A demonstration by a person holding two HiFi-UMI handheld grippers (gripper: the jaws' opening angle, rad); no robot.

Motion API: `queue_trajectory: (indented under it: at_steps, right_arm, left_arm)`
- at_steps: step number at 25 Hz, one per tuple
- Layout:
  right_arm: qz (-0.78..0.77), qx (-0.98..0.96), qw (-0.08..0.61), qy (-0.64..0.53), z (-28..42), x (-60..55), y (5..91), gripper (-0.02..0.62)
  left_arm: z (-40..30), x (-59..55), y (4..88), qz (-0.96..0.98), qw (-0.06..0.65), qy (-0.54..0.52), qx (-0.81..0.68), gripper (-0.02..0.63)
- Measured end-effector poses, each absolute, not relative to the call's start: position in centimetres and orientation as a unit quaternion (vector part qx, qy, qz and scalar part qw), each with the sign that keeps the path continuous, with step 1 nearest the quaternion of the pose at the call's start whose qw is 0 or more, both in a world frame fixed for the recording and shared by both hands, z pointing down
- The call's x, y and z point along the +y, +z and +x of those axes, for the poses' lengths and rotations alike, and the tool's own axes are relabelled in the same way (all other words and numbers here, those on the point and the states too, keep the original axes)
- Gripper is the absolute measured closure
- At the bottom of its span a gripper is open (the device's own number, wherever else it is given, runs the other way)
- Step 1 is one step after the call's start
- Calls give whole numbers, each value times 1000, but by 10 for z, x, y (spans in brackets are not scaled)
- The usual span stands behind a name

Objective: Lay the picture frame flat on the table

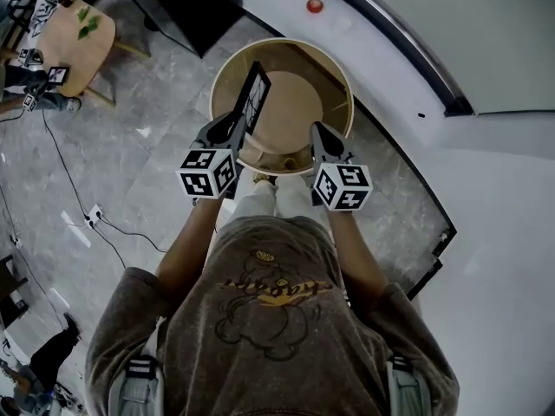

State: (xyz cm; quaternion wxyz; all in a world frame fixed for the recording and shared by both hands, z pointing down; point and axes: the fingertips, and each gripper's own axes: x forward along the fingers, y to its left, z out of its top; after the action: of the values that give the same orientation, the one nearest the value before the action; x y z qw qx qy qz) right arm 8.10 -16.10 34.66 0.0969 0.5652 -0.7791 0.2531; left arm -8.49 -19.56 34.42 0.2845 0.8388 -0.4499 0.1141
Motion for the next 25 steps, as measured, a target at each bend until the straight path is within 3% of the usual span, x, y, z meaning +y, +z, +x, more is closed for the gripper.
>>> queue_trajectory:
  at_steps: [25]
  right_arm:
    - [528, -791, 127, 282, 113, -263, 433, 577]
  left_arm:
    - [-40, -286, 444, 818, 317, 146, -457, 523]
